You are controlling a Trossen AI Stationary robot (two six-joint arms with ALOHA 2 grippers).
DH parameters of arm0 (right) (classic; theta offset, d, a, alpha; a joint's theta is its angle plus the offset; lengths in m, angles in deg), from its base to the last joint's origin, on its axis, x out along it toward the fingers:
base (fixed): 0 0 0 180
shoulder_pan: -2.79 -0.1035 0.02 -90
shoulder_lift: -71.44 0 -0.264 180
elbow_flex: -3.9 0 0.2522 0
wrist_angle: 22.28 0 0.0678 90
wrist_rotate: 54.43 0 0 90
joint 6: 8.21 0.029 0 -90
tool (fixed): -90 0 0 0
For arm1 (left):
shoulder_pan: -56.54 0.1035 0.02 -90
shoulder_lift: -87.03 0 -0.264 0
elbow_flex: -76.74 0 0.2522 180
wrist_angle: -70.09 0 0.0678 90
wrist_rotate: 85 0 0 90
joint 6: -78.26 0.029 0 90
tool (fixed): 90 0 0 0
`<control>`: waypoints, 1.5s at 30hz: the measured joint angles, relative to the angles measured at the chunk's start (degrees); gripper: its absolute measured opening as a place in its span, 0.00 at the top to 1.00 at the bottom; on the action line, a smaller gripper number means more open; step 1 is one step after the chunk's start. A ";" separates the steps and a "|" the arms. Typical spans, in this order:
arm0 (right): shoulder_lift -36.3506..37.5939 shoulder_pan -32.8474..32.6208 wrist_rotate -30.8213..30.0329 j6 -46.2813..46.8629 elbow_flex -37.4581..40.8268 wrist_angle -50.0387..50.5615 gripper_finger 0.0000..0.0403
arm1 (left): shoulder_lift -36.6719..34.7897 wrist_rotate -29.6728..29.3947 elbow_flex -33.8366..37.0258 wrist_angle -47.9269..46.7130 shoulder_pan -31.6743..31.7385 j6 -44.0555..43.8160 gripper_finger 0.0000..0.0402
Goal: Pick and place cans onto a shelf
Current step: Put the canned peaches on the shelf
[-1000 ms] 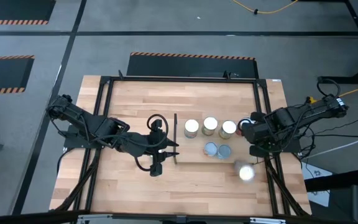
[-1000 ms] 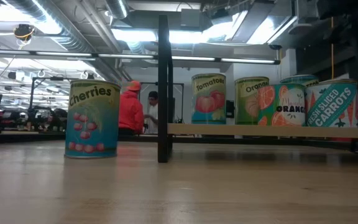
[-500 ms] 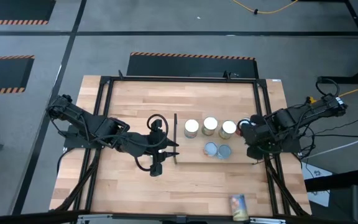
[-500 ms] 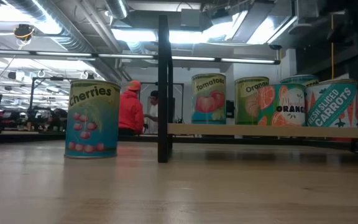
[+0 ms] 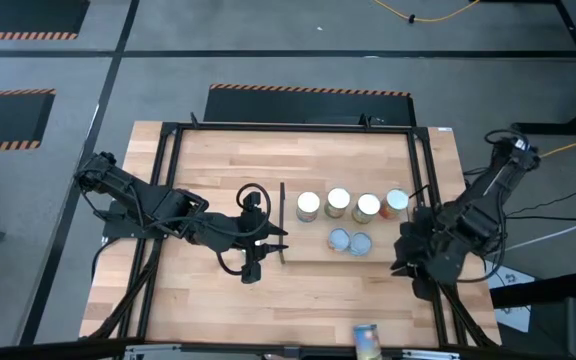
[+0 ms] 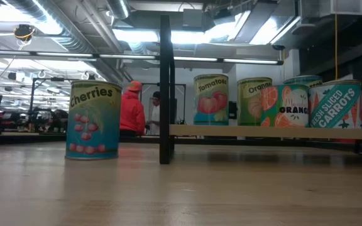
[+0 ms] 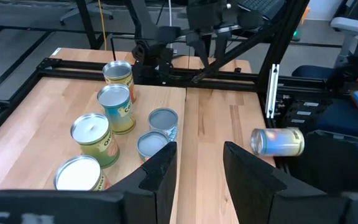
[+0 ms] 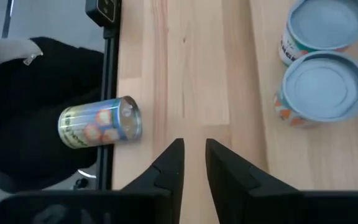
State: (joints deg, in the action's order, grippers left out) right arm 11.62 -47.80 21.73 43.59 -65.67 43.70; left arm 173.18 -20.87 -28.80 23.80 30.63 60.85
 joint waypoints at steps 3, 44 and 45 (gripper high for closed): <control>-0.24 -3.52 -3.28 4.22 0.00 -0.10 0.82 | 0.00 0.00 0.00 -0.01 0.00 -0.02 0.69; -21.97 -6.70 -14.45 -5.80 0.04 -23.25 0.82 | 0.00 -0.02 -0.04 0.45 0.39 2.95 0.69; -22.17 -6.44 -14.46 -5.81 0.04 -23.29 0.82 | 0.00 -0.01 -0.04 0.45 0.39 2.88 0.69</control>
State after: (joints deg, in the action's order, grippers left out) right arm -10.55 -54.24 7.27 37.78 -65.62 20.41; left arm 173.18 -20.88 -28.85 24.25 31.03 63.73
